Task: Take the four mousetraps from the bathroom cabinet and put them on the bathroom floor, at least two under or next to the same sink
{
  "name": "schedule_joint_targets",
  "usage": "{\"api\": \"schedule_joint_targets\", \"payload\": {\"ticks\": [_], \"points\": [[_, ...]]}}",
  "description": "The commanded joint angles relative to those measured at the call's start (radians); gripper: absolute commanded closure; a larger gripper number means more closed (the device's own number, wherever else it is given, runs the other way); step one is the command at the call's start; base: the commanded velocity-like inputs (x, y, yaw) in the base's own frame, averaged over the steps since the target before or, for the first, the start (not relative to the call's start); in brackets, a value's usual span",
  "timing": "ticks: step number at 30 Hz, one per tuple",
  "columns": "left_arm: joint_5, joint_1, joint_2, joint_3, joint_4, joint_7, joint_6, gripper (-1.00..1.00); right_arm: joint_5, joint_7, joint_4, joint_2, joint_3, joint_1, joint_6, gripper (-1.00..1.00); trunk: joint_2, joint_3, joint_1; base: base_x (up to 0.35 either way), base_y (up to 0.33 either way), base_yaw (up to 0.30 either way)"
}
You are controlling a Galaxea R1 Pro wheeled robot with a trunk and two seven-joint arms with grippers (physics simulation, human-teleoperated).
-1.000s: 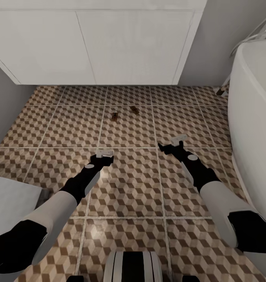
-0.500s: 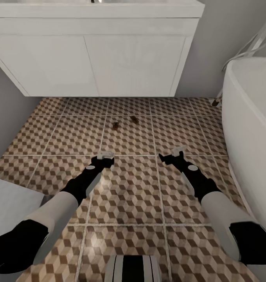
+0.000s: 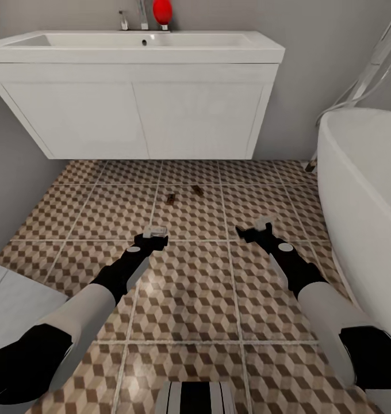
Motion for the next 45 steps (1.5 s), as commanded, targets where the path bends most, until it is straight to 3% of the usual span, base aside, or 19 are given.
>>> {"api": "schedule_joint_targets", "payload": {"ticks": [1, 18, 29, 38, 45], "points": [[0.011, 0.002, 0.001, -0.008, 0.001, 0.009, 0.004, -1.0, 0.007, 0.0, 0.001, -0.001, 0.002, 0.0, -0.004, -1.0, 0.0, 0.005, 0.0, 0.0, 0.0, 0.0], [0.01, 0.029, -0.01, -0.008, 0.089, 0.006, -0.005, -1.0, 0.007, -0.001, 0.002, -0.001, 0.002, 0.001, -0.004, -1.0, 0.004, 0.096, -0.008, 0.0, 0.0, 0.0], [0.01, 0.036, -0.026, -0.008, 0.231, -0.019, -0.128, -1.0, 0.007, -0.002, 0.016, -0.001, 0.002, 0.058, -0.005, -1.0, 0.007, 0.155, -0.013, 0.0, 0.0, 0.0], [0.01, 0.055, -0.028, -0.008, 0.318, -0.045, -0.155, -1.0, 0.007, 0.0, 0.096, -0.001, 0.002, 0.067, -0.016, -1.0, 0.009, 0.204, -0.017, 0.0, 0.0, 0.0], [0.01, 0.101, -0.028, -0.008, 0.336, -0.046, -0.188, -1.0, 0.007, -0.001, 0.208, -0.001, 0.001, 0.068, -0.12, -1.0, 0.01, 0.242, -0.02, 0.0, 0.0, 0.0]]}}
